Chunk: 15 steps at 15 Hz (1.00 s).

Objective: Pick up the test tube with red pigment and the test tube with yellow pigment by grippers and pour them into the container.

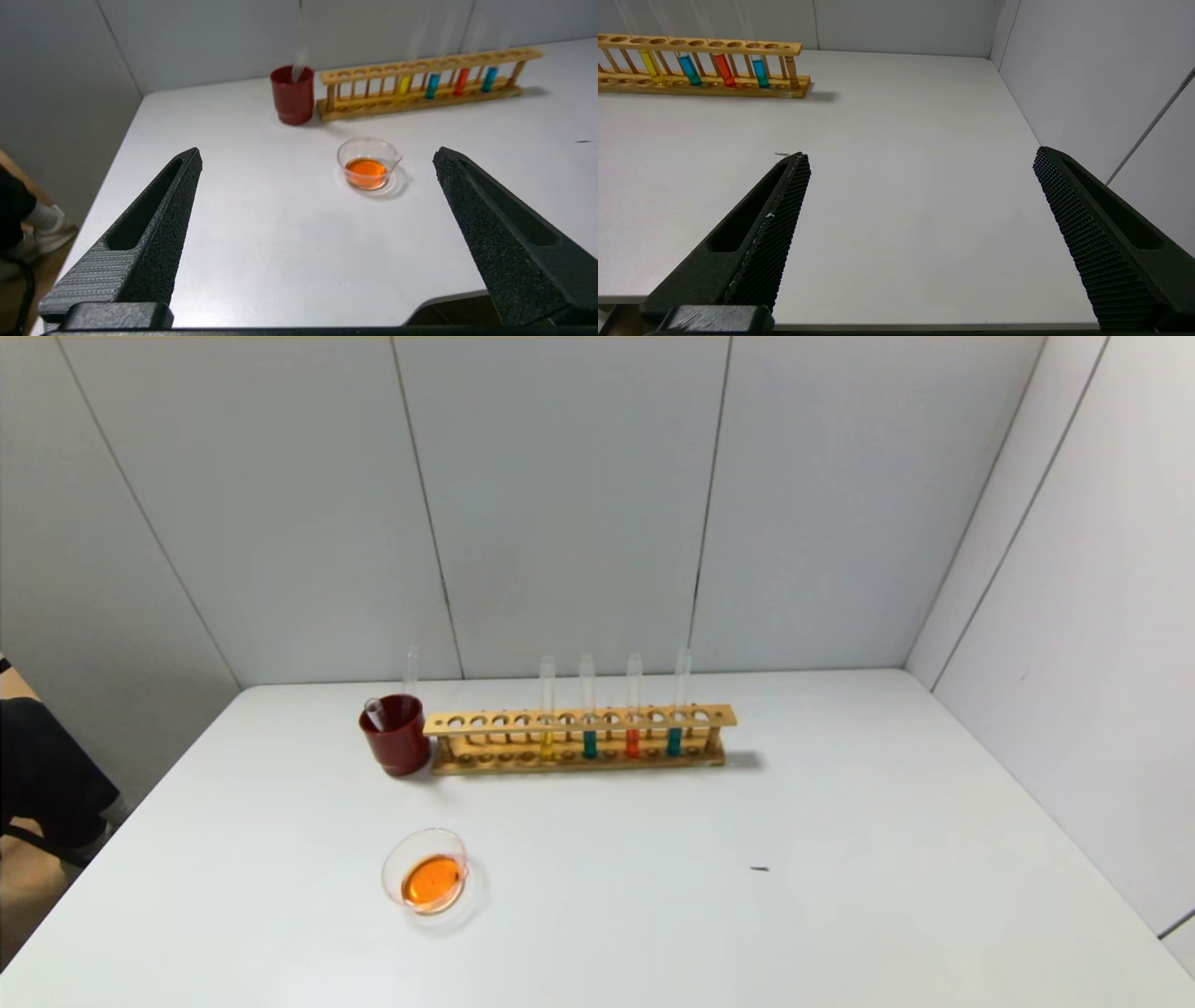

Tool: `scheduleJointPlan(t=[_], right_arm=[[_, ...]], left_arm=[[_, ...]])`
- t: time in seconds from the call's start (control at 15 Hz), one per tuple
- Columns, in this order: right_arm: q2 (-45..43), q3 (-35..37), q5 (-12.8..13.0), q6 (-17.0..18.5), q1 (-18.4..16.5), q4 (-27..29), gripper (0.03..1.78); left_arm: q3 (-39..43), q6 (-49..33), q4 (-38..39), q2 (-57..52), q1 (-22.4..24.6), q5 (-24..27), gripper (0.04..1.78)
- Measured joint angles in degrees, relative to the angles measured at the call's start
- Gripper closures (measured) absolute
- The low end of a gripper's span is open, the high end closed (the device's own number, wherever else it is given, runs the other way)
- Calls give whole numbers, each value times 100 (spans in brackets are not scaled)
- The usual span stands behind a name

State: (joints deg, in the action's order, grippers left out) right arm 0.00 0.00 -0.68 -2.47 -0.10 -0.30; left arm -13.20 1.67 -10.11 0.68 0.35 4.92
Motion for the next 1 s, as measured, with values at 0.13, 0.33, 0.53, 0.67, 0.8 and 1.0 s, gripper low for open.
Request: scheduleJointPlan(t=[0.13, 0.33, 0.53, 0.67, 0.8, 1.0], right_arm=[[0, 0, 2, 0, 0, -2, 6], [0, 0, 0, -5, 0, 0, 6], [0, 0, -6, 6, 0, 9, 6], [0, 0, 17, 41, 0, 1, 6], [0, 0, 13, -16, 0, 6, 6], [0, 0, 5, -24, 0, 1, 6]], left_arm=[[858, -30, 705, -57, -5, -273, 7], [1156, -35, 664, -79, -13, -485, 7], [1167, -88, 606, -82, -17, -477, 7], [1221, -105, 807, -82, -20, -468, 7], [1291, -105, 997, -82, -20, -466, 7], [1315, -105, 1011, -82, -20, -468, 7]])
